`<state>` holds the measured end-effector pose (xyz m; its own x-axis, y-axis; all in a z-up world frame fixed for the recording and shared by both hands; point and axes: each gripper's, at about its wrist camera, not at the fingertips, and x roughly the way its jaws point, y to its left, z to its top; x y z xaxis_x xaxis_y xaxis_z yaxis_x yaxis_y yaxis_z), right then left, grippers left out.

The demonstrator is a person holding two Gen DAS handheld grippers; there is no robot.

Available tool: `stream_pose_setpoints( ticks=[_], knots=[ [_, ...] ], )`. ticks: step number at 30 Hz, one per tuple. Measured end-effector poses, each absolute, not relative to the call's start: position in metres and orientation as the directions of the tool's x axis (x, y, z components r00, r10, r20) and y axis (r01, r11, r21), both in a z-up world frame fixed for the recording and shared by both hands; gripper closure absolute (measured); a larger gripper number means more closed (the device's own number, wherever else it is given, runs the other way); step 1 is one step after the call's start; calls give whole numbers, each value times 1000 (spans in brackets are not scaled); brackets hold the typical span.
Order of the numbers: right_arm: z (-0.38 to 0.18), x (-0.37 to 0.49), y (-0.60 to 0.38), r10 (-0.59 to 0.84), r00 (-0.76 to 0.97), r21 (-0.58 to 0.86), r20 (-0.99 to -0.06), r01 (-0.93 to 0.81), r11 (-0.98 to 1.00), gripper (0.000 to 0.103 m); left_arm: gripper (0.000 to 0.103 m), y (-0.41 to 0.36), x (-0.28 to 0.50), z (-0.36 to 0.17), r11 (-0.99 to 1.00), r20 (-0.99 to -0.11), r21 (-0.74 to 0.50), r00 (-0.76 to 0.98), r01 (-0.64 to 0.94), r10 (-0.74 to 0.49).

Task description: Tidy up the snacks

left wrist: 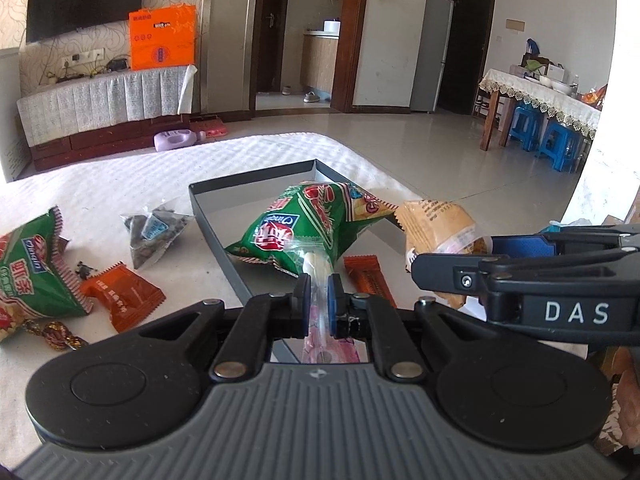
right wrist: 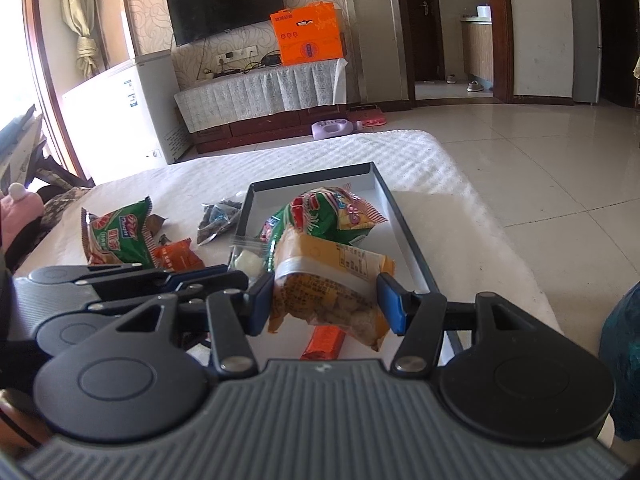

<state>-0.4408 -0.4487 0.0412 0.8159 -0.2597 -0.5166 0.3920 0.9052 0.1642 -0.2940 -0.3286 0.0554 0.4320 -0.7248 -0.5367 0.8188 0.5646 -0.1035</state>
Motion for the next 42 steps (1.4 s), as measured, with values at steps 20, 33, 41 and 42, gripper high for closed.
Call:
stream_pose_setpoints(
  ticks=[20, 33, 41, 42],
  knots=[
    [38, -438, -458, -268, 809, 173, -524, 409, 896, 45, 92, -364, -267, 45, 565, -557, -103, 423, 819, -715],
    [38, -438, -458, -262, 808, 169, -527, 402, 900, 45, 92, -381, -250, 43, 578, -558, -97, 437, 810, -706],
    [36, -435, -456, -259, 802, 155, -538, 396, 905, 45, 92, -398, -237, 39, 585, -562, -103, 439, 804, -702],
    [36, -434, -455, -258, 801, 153, -539, 395, 906, 45, 92, -400, -236, 39, 585, -562, -106, 436, 804, -702]
  ],
)
